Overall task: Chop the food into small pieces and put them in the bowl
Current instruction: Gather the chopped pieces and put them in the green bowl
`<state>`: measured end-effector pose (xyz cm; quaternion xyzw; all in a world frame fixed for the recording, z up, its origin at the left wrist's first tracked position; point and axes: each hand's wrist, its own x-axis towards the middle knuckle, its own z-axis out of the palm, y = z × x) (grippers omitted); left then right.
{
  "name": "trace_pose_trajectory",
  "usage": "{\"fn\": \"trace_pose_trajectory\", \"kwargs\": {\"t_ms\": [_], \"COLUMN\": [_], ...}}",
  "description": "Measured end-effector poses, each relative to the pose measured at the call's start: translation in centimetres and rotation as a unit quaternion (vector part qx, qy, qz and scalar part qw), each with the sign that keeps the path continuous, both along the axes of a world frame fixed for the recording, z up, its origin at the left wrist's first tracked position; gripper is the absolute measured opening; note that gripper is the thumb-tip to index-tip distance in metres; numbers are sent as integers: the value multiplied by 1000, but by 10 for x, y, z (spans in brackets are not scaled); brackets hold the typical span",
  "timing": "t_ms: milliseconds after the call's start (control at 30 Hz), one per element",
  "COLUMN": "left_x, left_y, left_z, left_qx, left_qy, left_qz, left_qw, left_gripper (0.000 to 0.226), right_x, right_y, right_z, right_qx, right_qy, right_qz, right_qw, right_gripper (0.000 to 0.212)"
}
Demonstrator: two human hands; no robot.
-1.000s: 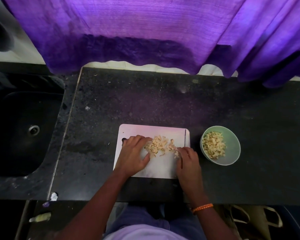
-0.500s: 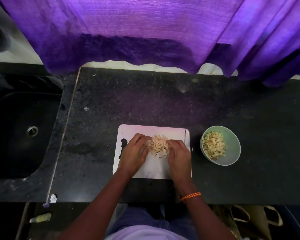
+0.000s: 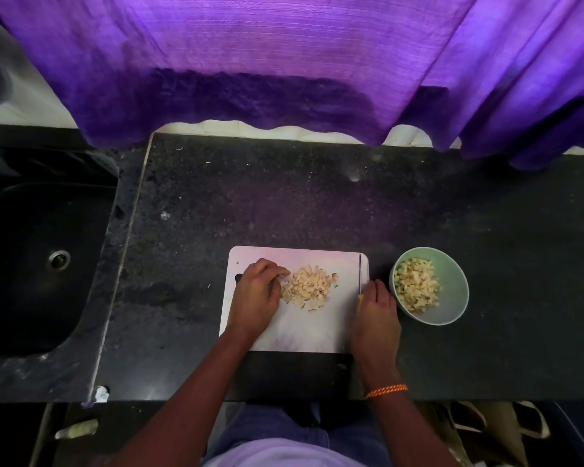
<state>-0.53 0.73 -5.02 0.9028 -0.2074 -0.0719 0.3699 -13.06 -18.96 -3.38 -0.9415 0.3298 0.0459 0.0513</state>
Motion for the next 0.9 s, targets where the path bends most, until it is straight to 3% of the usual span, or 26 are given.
{"fn": "trace_pose_trajectory", "kwargs": {"t_ms": [233,433,533,633,700,900], "left_x": [3,2,2,-2,-4,-4], "left_y": [0,-2,-2,-1,0,3], "left_z": [0,-1,-1,-2,-3,-6], "left_qx": [11,13,9,3,10,13], "left_qy": [10,7,9,3,-3,-6], "left_qz": [-6,-7,-3,-4,1,20], "left_qw": [1000,1000,1000,1000,1000,1000], "left_gripper": [28,28,30,32,32,33], "right_x": [-11,-10,1,25,40,49], "right_y": [-5,-8,1,21,30,19], "right_z": [1,4,15,25,21,5], "right_qx": [-3,-20,0,81,133,140], "right_qy": [-12,-20,-96,-191,-200,-202], "right_qz": [36,51,62,96,100,42], "right_qw": [999,998,993,974,966,968], "right_gripper": [38,41,44,25,15,36]}}
